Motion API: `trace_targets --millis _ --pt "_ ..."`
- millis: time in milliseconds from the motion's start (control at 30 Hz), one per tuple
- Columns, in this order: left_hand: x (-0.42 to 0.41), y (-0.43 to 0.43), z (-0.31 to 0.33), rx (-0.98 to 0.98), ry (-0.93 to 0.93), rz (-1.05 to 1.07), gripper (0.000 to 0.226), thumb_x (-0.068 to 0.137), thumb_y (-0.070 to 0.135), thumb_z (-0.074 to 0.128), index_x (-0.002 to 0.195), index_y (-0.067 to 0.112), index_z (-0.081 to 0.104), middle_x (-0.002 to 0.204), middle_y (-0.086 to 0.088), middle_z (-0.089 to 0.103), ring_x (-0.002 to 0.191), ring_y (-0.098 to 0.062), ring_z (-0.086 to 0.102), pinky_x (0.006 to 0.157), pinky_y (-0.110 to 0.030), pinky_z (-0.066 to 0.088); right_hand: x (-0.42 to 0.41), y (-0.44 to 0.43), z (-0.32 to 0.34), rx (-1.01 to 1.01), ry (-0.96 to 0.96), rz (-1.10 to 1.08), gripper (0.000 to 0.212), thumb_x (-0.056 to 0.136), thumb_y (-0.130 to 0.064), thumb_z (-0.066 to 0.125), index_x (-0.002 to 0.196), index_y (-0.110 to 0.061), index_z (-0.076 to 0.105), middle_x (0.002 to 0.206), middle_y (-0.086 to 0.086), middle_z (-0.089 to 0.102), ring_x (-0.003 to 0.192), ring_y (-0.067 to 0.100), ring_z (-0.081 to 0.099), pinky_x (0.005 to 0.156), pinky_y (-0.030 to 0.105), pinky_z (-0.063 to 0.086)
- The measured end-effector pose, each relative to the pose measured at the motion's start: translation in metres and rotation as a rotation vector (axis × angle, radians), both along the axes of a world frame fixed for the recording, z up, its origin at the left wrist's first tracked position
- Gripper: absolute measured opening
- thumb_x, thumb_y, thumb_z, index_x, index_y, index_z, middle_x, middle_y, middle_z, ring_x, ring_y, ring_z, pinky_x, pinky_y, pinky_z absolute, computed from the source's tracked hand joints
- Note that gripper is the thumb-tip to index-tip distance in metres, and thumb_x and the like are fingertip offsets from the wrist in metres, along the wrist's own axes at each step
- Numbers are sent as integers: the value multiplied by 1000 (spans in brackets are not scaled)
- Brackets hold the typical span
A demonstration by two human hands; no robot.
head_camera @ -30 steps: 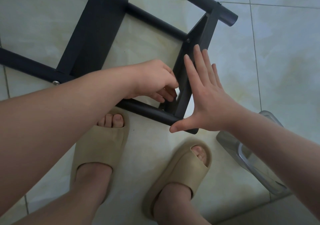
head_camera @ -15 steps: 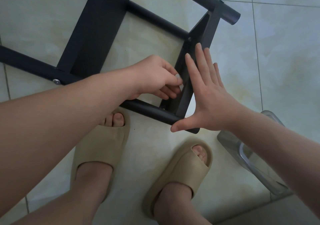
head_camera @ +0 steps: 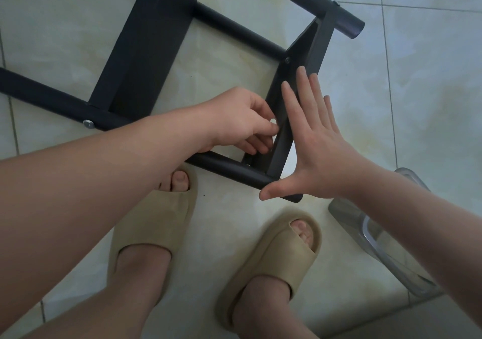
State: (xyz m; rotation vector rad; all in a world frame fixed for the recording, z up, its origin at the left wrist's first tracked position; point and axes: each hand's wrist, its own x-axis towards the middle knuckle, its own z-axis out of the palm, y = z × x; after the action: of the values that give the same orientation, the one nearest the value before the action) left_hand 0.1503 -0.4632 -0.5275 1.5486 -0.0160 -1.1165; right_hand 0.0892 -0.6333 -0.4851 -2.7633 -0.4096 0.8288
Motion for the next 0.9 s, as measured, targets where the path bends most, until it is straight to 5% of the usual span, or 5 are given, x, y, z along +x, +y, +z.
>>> trace_targets --millis 900 --pt "4 3 -6 -3 236 -92 12 101 8 53 90 8 59 73 -11 75 71 -24 75 61 -29 59 1 0 0 -2 5 4 157 50 -99 55 159 -13 -19 162 4 -36 147 22 -38 122 47 -16"
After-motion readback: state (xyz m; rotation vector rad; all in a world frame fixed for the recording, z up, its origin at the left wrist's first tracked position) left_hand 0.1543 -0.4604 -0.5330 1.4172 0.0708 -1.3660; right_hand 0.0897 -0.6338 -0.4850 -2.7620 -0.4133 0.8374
